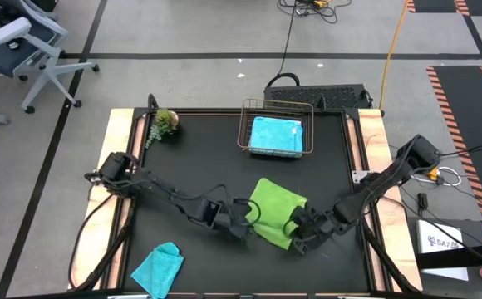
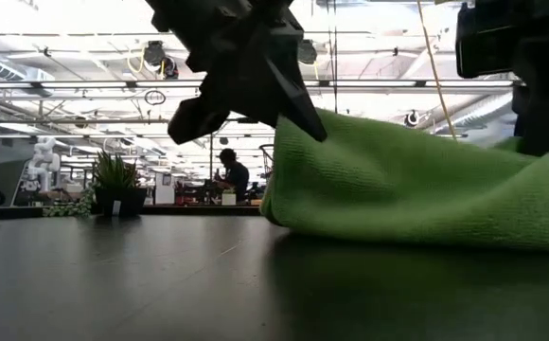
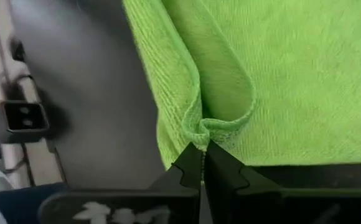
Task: Fold microfiber towels
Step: Fold the green towel
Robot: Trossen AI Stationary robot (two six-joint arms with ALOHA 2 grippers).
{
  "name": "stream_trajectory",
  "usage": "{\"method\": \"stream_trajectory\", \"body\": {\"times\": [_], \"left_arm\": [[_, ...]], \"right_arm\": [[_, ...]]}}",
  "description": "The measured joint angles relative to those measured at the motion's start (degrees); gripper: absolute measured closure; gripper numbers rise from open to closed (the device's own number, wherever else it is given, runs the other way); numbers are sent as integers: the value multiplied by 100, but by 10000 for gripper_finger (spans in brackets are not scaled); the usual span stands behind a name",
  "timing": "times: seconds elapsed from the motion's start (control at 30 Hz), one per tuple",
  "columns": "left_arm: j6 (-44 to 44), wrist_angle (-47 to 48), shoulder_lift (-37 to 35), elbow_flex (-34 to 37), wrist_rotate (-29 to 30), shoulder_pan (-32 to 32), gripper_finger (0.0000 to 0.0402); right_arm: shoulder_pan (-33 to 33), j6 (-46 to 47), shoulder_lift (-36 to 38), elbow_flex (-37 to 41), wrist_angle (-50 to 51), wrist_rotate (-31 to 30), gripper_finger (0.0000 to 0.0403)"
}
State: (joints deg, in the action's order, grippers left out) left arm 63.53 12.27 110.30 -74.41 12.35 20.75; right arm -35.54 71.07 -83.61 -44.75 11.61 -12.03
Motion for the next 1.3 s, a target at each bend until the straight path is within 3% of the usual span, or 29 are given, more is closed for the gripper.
{"method": "stream_trajectory", "body": {"times": [0.27,0.57,0.87,1.17,1.3], "left_arm": [[-1062,-13,0,0,-104,-715,397],[-2157,-94,0,2,-492,-1538,396],[-2811,-388,1,2,-738,-1949,397],[-2866,-314,2,2,-690,-1806,395],[-2890,-346,4,4,-633,-1758,389]], "right_arm": [[267,-455,77,-657,1529,-316,403],[851,-748,492,-704,3048,-664,403],[1005,-581,531,-706,3240,-621,403],[994,-519,531,-704,2883,-549,403],[994,-291,531,-704,3462,-717,403]]}}
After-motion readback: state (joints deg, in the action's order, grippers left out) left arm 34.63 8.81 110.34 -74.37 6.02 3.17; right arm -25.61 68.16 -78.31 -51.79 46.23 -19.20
